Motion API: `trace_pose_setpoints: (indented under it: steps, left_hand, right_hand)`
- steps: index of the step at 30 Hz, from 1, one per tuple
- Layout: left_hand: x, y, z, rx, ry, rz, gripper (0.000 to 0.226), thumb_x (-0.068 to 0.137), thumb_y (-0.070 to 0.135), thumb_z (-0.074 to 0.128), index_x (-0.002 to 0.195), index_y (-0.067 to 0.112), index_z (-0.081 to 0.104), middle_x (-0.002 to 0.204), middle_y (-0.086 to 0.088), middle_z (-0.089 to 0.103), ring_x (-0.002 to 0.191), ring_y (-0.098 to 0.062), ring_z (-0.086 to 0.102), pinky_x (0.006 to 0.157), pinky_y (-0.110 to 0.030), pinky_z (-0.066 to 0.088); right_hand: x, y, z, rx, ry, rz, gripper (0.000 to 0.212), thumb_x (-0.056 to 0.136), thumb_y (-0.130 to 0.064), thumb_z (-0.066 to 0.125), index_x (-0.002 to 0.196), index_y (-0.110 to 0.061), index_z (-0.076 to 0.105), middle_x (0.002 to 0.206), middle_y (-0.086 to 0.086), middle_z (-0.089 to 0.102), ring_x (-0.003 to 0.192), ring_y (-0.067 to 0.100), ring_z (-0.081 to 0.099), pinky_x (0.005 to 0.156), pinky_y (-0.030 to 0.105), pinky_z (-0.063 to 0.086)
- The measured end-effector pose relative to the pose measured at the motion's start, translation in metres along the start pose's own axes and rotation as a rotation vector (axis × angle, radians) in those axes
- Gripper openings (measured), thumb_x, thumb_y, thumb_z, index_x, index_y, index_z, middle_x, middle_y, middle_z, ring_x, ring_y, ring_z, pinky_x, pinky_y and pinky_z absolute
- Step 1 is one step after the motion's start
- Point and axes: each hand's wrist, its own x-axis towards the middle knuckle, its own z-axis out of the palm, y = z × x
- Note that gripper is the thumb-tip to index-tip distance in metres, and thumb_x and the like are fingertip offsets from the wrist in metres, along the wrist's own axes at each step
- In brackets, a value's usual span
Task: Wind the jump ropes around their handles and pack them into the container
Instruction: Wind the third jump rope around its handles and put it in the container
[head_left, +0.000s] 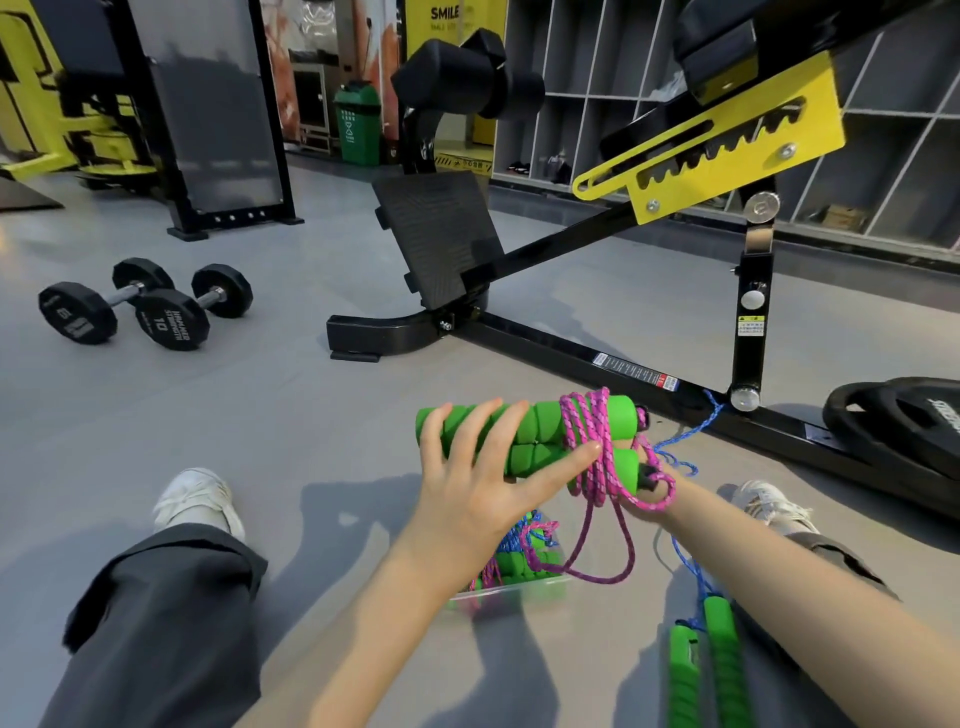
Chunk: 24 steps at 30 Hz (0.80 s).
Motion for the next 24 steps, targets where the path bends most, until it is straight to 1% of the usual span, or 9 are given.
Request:
trace_pose_setpoints:
  steps: [1,2,4,6,11,15,19,22,24]
  left_hand:
    - [0.000,-0.001,0.000,0.017,-0.026,-0.014,0.066,0.095,-0.007,0.020,0.136,0.039,0.041,0.121,-0.015,0.045,0.108,-0.033,0.051,0.088,-0.056,0.042]
    - [-0.001,-0.005,0.002,0.017,-0.041,-0.030,0.066,0.095,-0.007,0.020,0.136,0.039,0.041,0.121,-0.015,0.045,0.107,-0.033,0.051,0.088,-0.056,0.042]
    - [-0.006,-0.010,0.007,0.069,-0.057,-0.050,0.069,0.092,-0.009,0.020,0.137,0.039,0.041,0.121,-0.015,0.045,0.107,-0.034,0.050,0.088,-0.057,0.040]
    - [-0.011,-0.015,0.011,0.107,-0.074,-0.076,0.071,0.090,-0.009,0.016,0.137,0.038,0.042,0.120,-0.016,0.045,0.106,-0.034,0.049,0.088,-0.056,0.038]
    - [-0.022,-0.021,0.019,0.208,-0.138,-0.084,0.071,0.088,-0.008,0.024,0.141,0.037,0.038,0.121,-0.017,0.045,0.107,-0.035,0.048,0.088,-0.056,0.035]
    - [-0.031,-0.028,0.024,0.265,-0.168,-0.100,0.080,0.076,-0.008,0.036,0.143,0.036,0.037,0.120,-0.018,0.046,0.107,-0.036,0.046,0.088,-0.056,0.034]
    - [-0.035,-0.032,0.025,0.266,-0.208,-0.135,0.078,0.079,-0.010,0.024,0.142,0.033,0.040,0.118,-0.019,0.048,0.105,-0.036,0.046,0.087,-0.056,0.034]
    - [-0.036,-0.031,0.025,0.264,-0.201,-0.125,0.080,0.075,-0.010,0.028,0.141,0.032,0.040,0.119,-0.019,0.046,0.105,-0.036,0.045,0.087,-0.055,0.034]
    - [-0.034,-0.029,0.024,0.258,-0.187,-0.102,0.082,0.073,-0.011,0.033,0.143,0.031,0.036,0.120,-0.018,0.046,0.106,-0.036,0.045,0.088,-0.056,0.034]
  right_hand:
    - [-0.005,0.001,0.006,-0.058,-0.009,-0.018,0.035,0.096,0.001,0.038,0.073,0.003,0.065,0.063,0.010,0.064,0.058,0.012,0.059,0.060,0.020,0.053]
    - [-0.016,0.001,0.014,-0.143,-0.035,-0.060,0.028,0.097,-0.003,0.041,0.079,-0.001,0.063,0.065,0.004,0.060,0.061,0.013,0.053,0.062,0.024,0.051]
    - [-0.027,0.011,0.024,-0.164,-0.112,-0.070,0.035,0.101,-0.016,0.034,0.075,-0.010,0.058,0.050,-0.005,0.046,0.046,0.010,0.039,0.054,0.024,0.040]
    - [-0.039,0.015,0.033,-0.182,-0.141,-0.064,0.037,0.102,-0.025,0.030,0.085,-0.009,0.060,0.044,-0.005,0.041,0.038,0.008,0.033,0.050,0.024,0.033]
    - [-0.062,0.012,0.026,-0.371,-0.234,-0.149,0.032,0.101,-0.027,0.034,0.098,-0.006,0.058,0.045,-0.006,0.040,0.038,0.008,0.035,0.044,0.017,0.034]
    - [-0.081,-0.015,0.014,-0.529,-0.356,-0.186,0.029,0.100,-0.027,0.037,0.097,-0.008,0.059,0.048,-0.005,0.041,0.042,0.009,0.038,0.046,0.015,0.035]
    - [-0.098,-0.045,-0.004,-0.587,-0.464,-0.173,0.027,0.098,-0.026,0.040,0.097,-0.008,0.060,0.050,-0.007,0.040,0.043,0.009,0.040,0.047,0.016,0.036]
    - [-0.110,-0.066,-0.012,-0.637,-0.472,-0.215,0.030,0.094,-0.032,0.041,0.098,-0.013,0.064,0.046,-0.009,0.038,0.039,0.005,0.039,0.042,0.012,0.034]
    - [-0.112,-0.078,-0.015,-0.711,-0.422,-0.310,0.032,0.087,-0.040,0.043,0.094,-0.020,0.067,0.046,-0.011,0.035,0.041,0.008,0.037,0.044,0.015,0.033]
